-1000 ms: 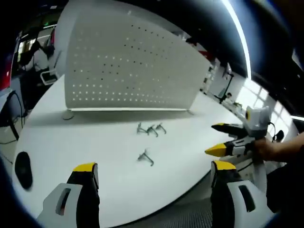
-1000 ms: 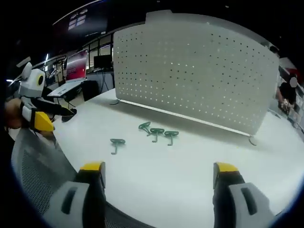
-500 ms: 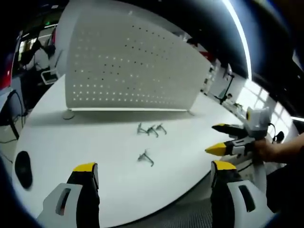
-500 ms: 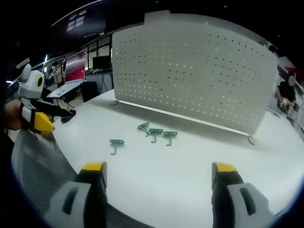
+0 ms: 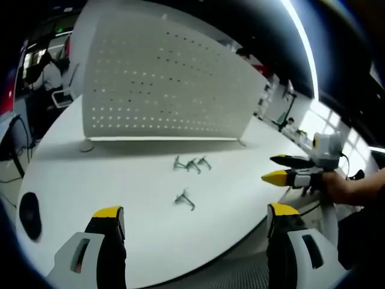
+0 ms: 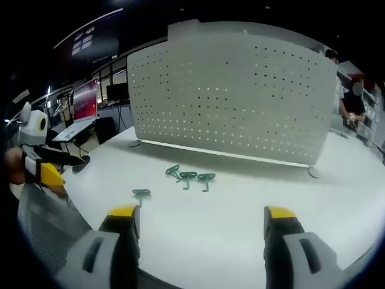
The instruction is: Insert the hook assembly into the mounting plate slot until the hook locks in place.
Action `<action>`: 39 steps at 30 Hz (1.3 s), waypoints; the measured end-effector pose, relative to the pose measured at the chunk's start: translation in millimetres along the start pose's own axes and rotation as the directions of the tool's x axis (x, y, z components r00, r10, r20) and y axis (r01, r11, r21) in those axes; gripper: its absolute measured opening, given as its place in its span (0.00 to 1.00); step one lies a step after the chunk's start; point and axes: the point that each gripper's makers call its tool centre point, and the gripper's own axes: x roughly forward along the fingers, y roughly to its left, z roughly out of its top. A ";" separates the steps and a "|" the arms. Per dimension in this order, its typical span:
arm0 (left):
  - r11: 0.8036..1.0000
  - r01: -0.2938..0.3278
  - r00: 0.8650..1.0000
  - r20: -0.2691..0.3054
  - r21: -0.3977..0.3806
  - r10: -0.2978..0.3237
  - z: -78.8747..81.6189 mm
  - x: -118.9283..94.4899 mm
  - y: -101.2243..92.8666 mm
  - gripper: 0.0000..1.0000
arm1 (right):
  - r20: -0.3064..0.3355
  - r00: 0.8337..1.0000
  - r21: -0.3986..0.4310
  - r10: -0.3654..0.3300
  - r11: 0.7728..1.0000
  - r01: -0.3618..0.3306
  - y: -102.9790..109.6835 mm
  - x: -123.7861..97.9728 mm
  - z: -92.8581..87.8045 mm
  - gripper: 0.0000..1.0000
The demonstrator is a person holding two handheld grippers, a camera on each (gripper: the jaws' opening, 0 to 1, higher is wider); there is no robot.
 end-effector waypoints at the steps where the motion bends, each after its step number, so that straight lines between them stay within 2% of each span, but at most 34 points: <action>1: 1.000 -0.001 1.000 0.001 0.002 0.001 0.0 -0.1 -0.3 1.00 | 0.001 1.000 -0.004 0.000 1.000 0.000 0.4 -0.1 0.1 0.81; 6: 1.000 0.004 1.000 -0.002 0.007 -0.004 -1.0 -0.4 -1.6 1.00 | 0.000 1.000 -0.022 -0.011 1.000 0.011 -1.3 -0.4 -0.2 0.79; 12: 1.000 0.006 1.000 -0.026 0.028 -0.005 -5.0 1.8 -2.7 1.00 | -0.004 0.998 -0.030 -0.061 0.998 0.060 -10.8 -1.0 -1.1 0.77; 23: 1.000 0.014 1.000 -0.022 0.018 -0.014 -3.9 1.4 -4.2 1.00 | -0.031 0.998 -0.044 -0.054 0.998 0.052 -8.9 1.0 -7.1 0.77; 28: 1.000 0.018 0.999 -0.030 0.009 -0.018 -5.3 2.8 -4.0 1.00 | -0.069 0.996 -0.076 -0.049 0.996 0.043 -7.1 3.9 -14.5 0.77; 33: 1.000 0.031 0.999 -0.009 0.005 -0.031 -1.5 0.9 -5.8 1.00 | -0.076 0.996 -0.090 -0.047 0.995 0.041 -5.6 3.2 -15.7 0.76; 39: 0.998 0.044 0.999 -0.021 0.042 -0.043 -3.0 3.3 -9.7 1.00 | -0.079 0.996 -0.117 -0.035 0.993 0.025 -1.4 3.7 -15.4 0.75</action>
